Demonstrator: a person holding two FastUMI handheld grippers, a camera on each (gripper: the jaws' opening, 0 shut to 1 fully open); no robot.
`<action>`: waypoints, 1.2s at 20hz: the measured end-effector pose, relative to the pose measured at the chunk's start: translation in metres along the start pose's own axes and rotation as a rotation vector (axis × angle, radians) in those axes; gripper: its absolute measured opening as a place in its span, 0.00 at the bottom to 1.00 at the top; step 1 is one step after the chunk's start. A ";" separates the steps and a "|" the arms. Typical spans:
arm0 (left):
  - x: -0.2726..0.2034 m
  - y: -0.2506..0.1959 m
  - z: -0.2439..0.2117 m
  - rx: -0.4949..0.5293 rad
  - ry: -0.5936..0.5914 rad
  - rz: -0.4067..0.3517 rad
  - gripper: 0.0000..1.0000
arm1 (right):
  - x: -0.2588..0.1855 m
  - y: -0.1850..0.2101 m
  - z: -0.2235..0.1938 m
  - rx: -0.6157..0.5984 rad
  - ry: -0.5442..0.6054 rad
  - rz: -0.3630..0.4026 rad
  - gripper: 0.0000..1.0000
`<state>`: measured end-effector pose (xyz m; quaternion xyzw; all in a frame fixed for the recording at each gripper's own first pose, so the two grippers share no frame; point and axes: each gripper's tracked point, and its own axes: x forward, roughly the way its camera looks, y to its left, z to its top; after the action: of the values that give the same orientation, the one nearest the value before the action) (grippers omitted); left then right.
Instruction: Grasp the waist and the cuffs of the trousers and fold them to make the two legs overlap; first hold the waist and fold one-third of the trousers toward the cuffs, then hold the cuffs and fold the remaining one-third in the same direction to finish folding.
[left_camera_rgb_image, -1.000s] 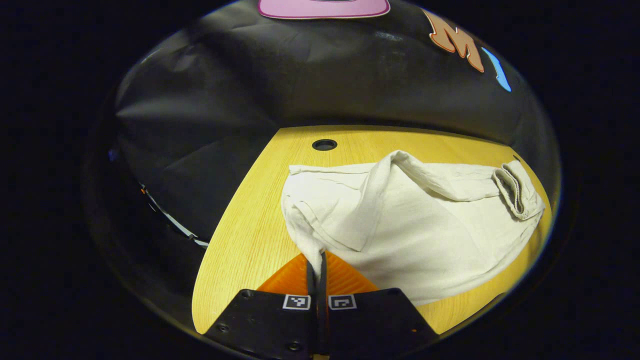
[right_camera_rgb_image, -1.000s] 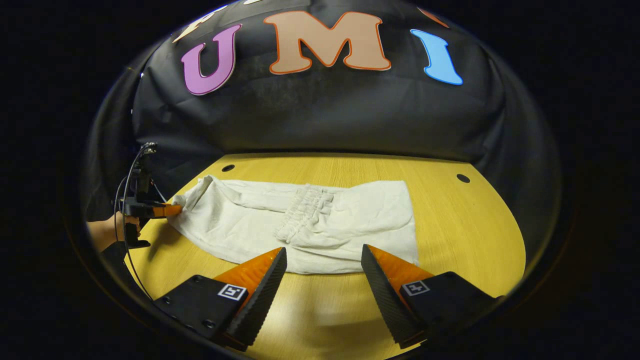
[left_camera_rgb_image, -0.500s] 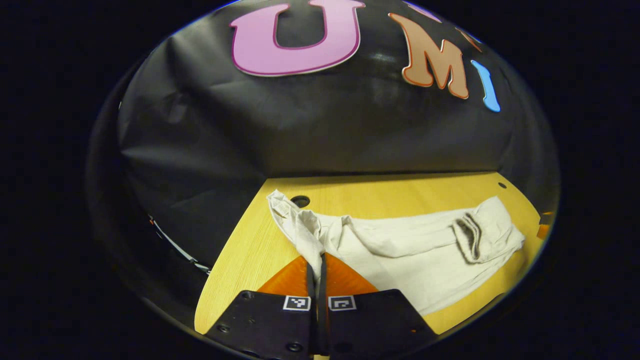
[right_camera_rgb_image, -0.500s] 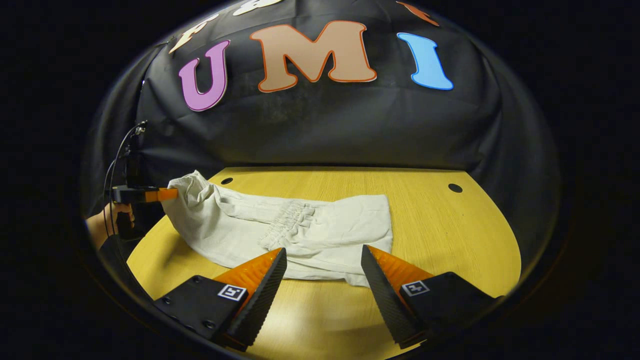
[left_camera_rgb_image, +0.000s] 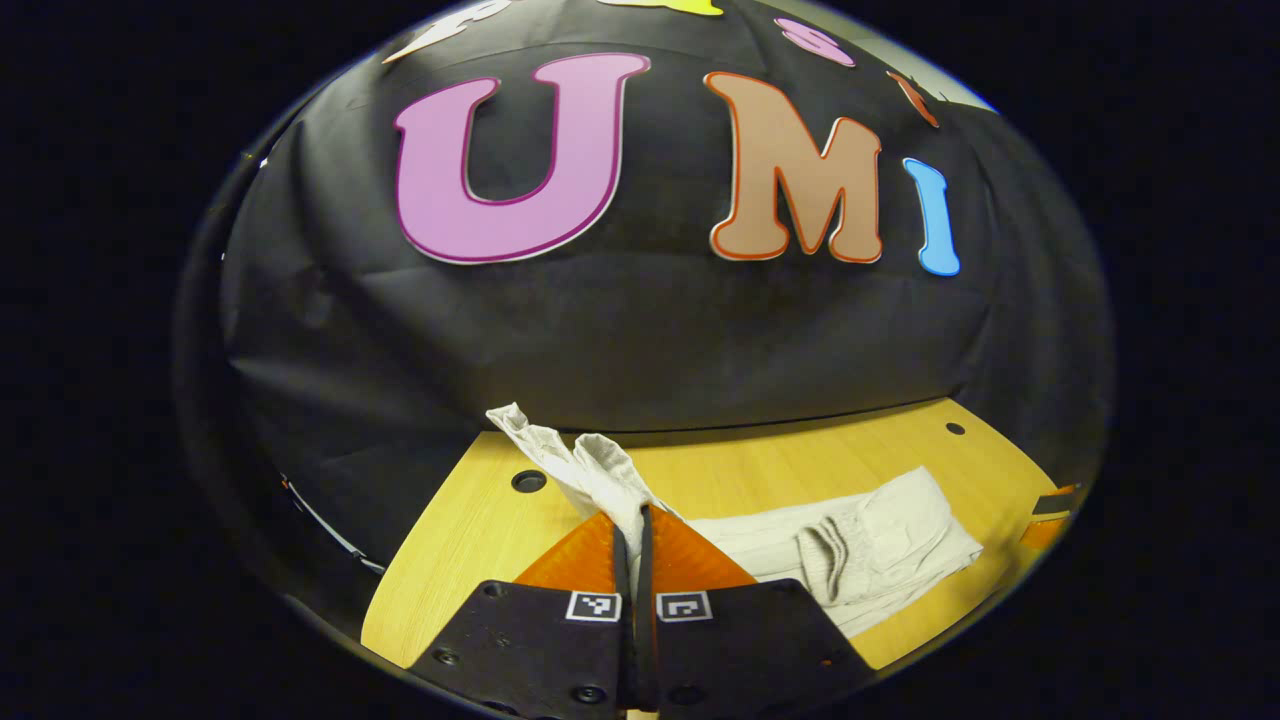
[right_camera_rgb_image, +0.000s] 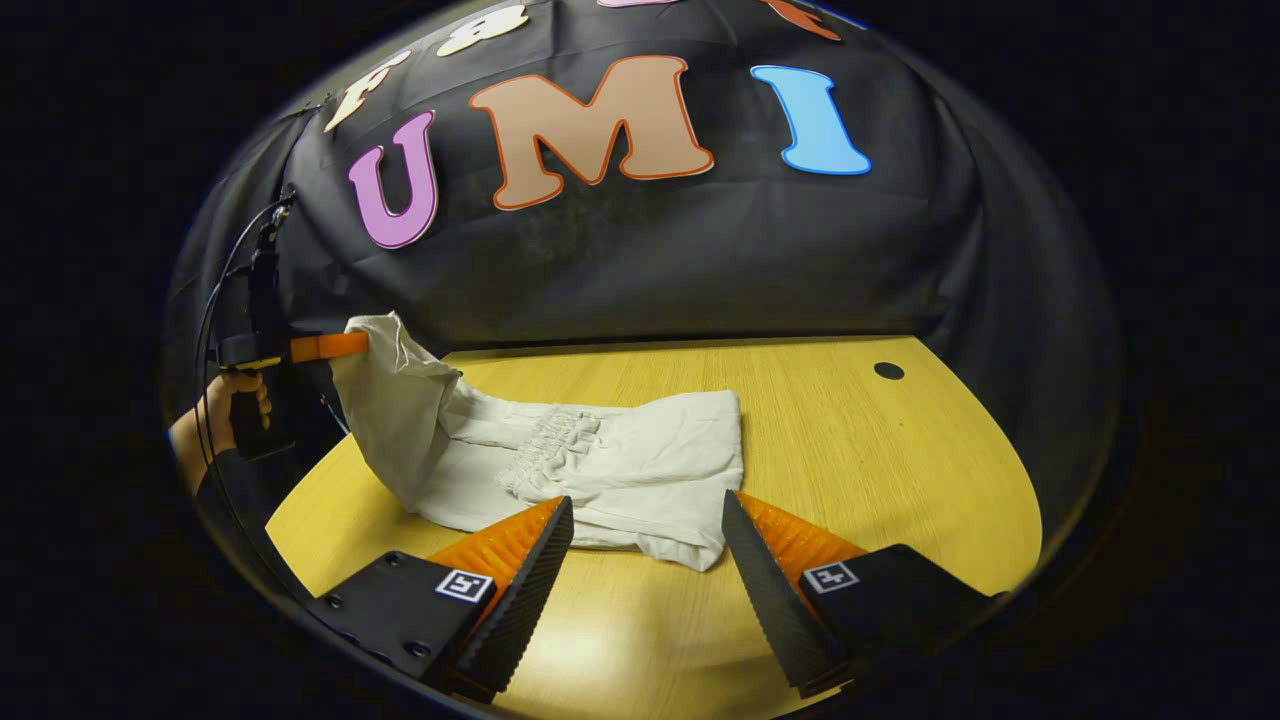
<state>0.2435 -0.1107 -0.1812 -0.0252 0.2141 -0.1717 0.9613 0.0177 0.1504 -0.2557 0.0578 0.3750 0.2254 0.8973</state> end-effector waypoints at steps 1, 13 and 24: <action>0.002 -0.010 0.005 0.006 -0.007 -0.012 0.00 | -0.001 -0.004 -0.001 0.011 0.000 0.002 0.97; 0.019 -0.142 0.043 0.058 -0.054 -0.152 0.00 | -0.023 -0.064 -0.006 0.051 -0.007 -0.022 0.97; 0.035 -0.246 0.046 0.097 -0.057 -0.267 0.00 | -0.040 -0.089 -0.011 0.021 0.004 -0.009 0.97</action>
<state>0.2140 -0.3547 -0.1241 -0.0117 0.1729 -0.3077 0.9356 0.0175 0.0522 -0.2616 0.0650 0.3793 0.2176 0.8970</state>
